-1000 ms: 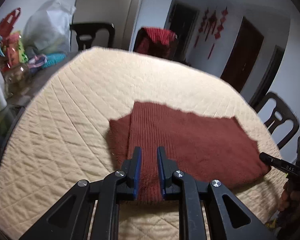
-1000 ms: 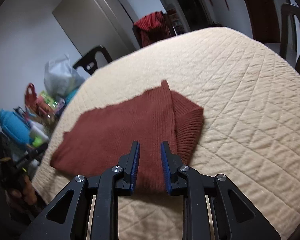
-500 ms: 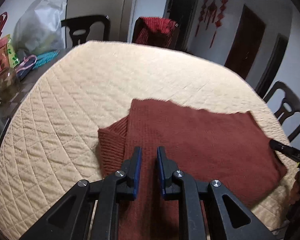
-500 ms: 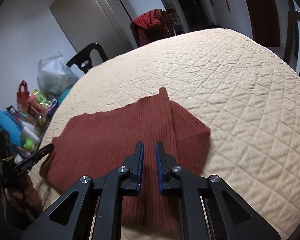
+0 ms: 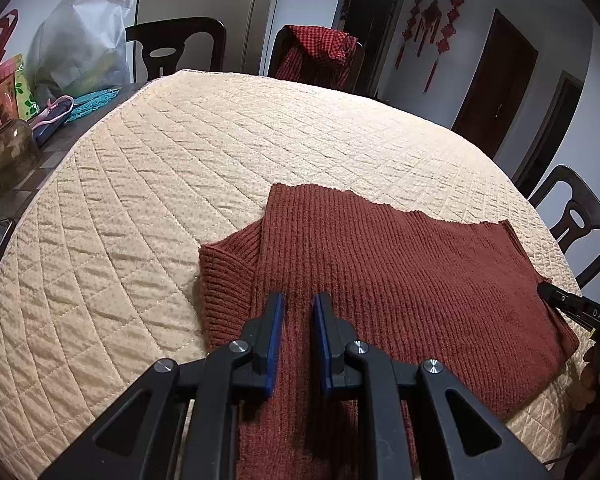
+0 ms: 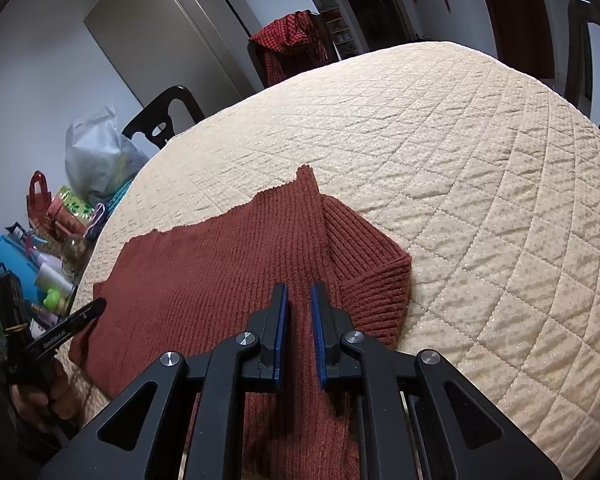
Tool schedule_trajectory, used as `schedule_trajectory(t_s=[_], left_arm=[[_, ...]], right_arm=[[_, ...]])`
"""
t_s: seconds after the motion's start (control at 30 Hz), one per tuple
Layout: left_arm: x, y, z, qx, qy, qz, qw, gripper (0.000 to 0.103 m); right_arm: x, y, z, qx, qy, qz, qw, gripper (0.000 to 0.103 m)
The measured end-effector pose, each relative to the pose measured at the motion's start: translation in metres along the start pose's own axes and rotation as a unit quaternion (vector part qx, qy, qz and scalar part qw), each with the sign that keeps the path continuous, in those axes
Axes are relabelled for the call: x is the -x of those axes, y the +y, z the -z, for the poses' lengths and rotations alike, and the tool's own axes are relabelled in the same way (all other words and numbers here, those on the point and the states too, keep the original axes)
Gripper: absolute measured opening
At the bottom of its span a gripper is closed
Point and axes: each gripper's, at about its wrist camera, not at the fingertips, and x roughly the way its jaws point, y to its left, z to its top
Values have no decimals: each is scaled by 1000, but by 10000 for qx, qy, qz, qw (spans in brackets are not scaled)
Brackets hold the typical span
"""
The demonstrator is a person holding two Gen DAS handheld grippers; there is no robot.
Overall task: Fold small clothes
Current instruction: 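Fold the held side edge over the sweater body with both grippers, then open both grippers and withdraw from the sweater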
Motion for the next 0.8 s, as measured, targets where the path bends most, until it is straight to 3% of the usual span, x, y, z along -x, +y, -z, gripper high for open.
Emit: schedule_trajectory(t_s=[0.3,0.4,0.57,0.8], left_arm=[[7,1,-3,-60,-69,-88,9999,21],[16,7,-4,-8,-202,-225,9995,27],[28,24,-6,175,-338,-318,9988,32],[25,40,-1,471,-163,-122,9987,39]], right_arm=[[9,7,-2,197,-34,244,9995,13],[14,4,-4,229,-106,504,9984,14],[28,2,-4,212,-285,588,9976,15],[29,33,1,573,-291,191,9977,24]])
